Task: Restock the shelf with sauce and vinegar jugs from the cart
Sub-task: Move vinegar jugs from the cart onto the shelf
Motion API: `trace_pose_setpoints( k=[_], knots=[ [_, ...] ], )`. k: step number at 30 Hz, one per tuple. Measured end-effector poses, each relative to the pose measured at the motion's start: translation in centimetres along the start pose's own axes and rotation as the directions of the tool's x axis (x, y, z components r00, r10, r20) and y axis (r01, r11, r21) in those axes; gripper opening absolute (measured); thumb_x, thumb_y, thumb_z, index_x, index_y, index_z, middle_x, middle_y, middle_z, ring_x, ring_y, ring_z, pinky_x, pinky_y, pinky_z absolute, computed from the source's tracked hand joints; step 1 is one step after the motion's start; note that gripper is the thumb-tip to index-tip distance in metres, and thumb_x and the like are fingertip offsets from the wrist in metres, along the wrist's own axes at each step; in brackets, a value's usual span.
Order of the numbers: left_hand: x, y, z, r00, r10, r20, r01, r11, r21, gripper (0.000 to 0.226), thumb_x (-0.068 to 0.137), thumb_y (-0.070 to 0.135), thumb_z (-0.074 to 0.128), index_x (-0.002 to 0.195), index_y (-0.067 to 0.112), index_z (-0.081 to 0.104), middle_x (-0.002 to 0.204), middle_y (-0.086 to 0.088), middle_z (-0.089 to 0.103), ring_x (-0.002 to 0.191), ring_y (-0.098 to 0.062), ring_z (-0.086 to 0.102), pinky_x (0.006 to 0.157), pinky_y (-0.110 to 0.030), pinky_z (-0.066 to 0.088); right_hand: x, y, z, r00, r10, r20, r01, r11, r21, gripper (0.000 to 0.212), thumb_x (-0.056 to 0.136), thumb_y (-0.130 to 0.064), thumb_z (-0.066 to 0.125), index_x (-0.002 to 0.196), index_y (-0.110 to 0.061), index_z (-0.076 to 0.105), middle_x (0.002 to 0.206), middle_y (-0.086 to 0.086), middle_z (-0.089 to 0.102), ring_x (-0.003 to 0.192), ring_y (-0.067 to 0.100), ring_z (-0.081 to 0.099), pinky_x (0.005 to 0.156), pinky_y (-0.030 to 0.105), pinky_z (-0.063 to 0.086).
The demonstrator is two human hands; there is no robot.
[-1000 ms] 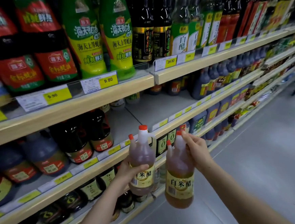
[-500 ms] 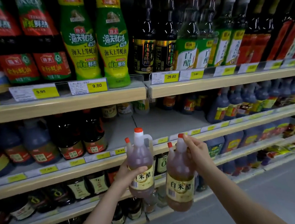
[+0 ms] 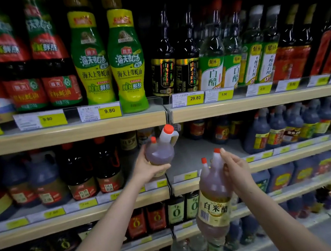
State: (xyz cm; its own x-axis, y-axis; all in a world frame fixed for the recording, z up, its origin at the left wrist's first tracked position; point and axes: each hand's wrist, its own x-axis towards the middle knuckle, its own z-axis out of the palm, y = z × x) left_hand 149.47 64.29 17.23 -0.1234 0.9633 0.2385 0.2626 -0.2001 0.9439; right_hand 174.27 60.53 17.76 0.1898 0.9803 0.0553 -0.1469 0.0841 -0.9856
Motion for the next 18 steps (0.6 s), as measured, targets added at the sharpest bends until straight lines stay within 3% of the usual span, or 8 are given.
trace_pose_setpoints(
  k=[3, 7, 10, 14, 18],
  knots=[
    [1.6, -1.8, -0.2, 1.0, 0.004, 0.001, -0.004, 1.0, 0.012, 0.088, 0.054, 0.001, 0.088, 0.129, 0.011, 0.043, 0.109, 0.004, 0.055, 0.102, -0.01, 0.052, 0.08, -0.012, 0.039, 0.9, 0.7, 0.7, 1.0, -0.025, -0.006, 0.025, 1.0, 0.011, 0.027, 0.079, -0.044, 0.063, 0.079, -0.017, 0.067, 0.071, 0.004, 0.068, 0.072, 0.021, 0.064, 0.062, 0.03, 0.05],
    [3.3, -4.6, -0.4, 0.997, -0.07, 0.034, 0.068, 0.997, 0.044, 0.086, 0.05, 0.012, 0.091, 0.124, 0.018, 0.048, 0.115, 0.001, 0.059, 0.108, -0.015, 0.056, 0.091, -0.029, 0.044, 1.3, 1.6, 1.7, 0.999, -0.053, 0.009, 0.053, 0.998, 0.04, 0.024, 0.087, -0.035, 0.059, 0.08, -0.013, 0.067, 0.058, -0.003, 0.065, 0.054, 0.007, 0.061, 0.046, 0.017, 0.046],
    [4.0, -5.3, -0.6, 0.988, -0.126, 0.095, 0.122, 0.992, 0.042, 0.076, 0.053, 0.012, 0.09, 0.119, 0.019, 0.052, 0.116, -0.001, 0.062, 0.102, -0.013, 0.058, 0.086, -0.025, 0.043, 1.5, 2.0, 2.3, 0.998, -0.055, 0.015, 0.055, 0.998, 0.032, 0.025, 0.088, -0.033, 0.058, 0.088, -0.011, 0.068, 0.062, -0.003, 0.067, 0.055, 0.005, 0.062, 0.046, 0.016, 0.046],
    [4.3, -5.3, -1.3, 0.962, -0.222, 0.158, 0.221, 0.975, 0.021, 0.074, 0.062, 0.014, 0.086, 0.126, 0.016, 0.048, 0.121, -0.001, 0.058, 0.1, -0.011, 0.055, 0.085, -0.023, 0.042, 1.1, 1.9, 2.9, 0.997, -0.042, 0.06, 0.041, 0.999, 0.014, 0.024, 0.086, -0.037, 0.06, 0.083, -0.015, 0.07, 0.071, 0.005, 0.067, 0.065, 0.015, 0.064, 0.055, 0.023, 0.051],
    [3.7, -3.8, -2.4, 0.942, -0.265, 0.207, 0.238, 0.96, 0.146, 0.079, 0.064, 0.019, 0.085, 0.131, 0.014, 0.045, 0.133, -0.007, 0.055, 0.105, -0.011, 0.052, 0.09, -0.024, 0.041, 0.5, 0.5, 3.2, 0.994, -0.045, 0.104, 0.044, 0.999, 0.012, 0.023, 0.086, -0.035, 0.059, 0.079, -0.016, 0.07, 0.064, 0.002, 0.066, 0.061, 0.013, 0.062, 0.052, 0.022, 0.049]
  ],
)
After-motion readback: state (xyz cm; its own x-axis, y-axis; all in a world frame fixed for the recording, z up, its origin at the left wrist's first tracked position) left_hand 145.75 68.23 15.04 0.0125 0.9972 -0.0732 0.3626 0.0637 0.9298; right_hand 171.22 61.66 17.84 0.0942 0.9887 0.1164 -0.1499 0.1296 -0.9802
